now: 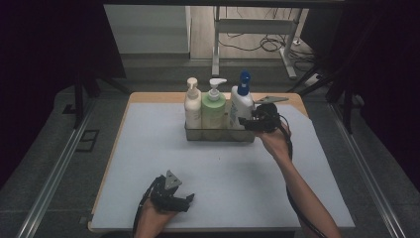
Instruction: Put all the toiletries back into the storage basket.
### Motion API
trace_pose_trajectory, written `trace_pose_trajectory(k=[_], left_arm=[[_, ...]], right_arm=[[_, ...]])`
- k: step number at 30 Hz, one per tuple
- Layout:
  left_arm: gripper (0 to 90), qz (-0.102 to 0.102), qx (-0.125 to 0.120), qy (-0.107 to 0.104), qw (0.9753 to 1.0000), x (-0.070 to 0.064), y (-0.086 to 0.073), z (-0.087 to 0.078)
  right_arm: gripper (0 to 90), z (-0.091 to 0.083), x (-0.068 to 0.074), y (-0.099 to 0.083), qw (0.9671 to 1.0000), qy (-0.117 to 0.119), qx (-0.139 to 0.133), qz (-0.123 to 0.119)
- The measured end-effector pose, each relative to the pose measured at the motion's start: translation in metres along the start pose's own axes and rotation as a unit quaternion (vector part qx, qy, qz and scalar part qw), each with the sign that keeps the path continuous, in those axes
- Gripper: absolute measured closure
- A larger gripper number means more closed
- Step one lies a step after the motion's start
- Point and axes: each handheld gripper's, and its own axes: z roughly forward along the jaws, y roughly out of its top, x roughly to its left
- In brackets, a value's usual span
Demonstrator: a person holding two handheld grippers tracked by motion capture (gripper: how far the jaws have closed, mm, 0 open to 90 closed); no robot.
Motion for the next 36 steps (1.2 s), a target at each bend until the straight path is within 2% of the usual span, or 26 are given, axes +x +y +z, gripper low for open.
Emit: trace_pose_trajectory(k=[4, 9, 17, 26, 36], left_arm=[[10.5, 0.000, 0.000, 0.000, 1.0000, 0.000, 0.000, 0.000], [10.6, 0.000, 0.000, 0.000, 1.0000, 0.000, 0.000, 0.000], [10.5, 0.000, 0.000, 0.000, 1.0000, 0.000, 0.000, 0.000], [10.5, 0.001, 0.001, 0.000, 1.0000, 0.000, 0.000, 0.000], [10.5, 0.001, 0.001, 0.000, 1.0000, 0.000, 0.000, 0.000]], right_arm=[[42.4, -0.006, -0.003, -0.006, 0.9999, 0.008, 0.003, 0.005], [54.6, -0.012, -0.009, -0.013, 0.9998, 0.011, 0.014, 0.008], [74.8, -0.012, -0.023, -0.021, 0.9996, -0.011, 0.015, 0.020], [88.6, 0.014, -0.033, -0.022, 0.9981, -0.043, 0.034, 0.027], [89.7, 0.038, -0.042, -0.015, 0.9974, -0.045, 0.035, 0.044]])
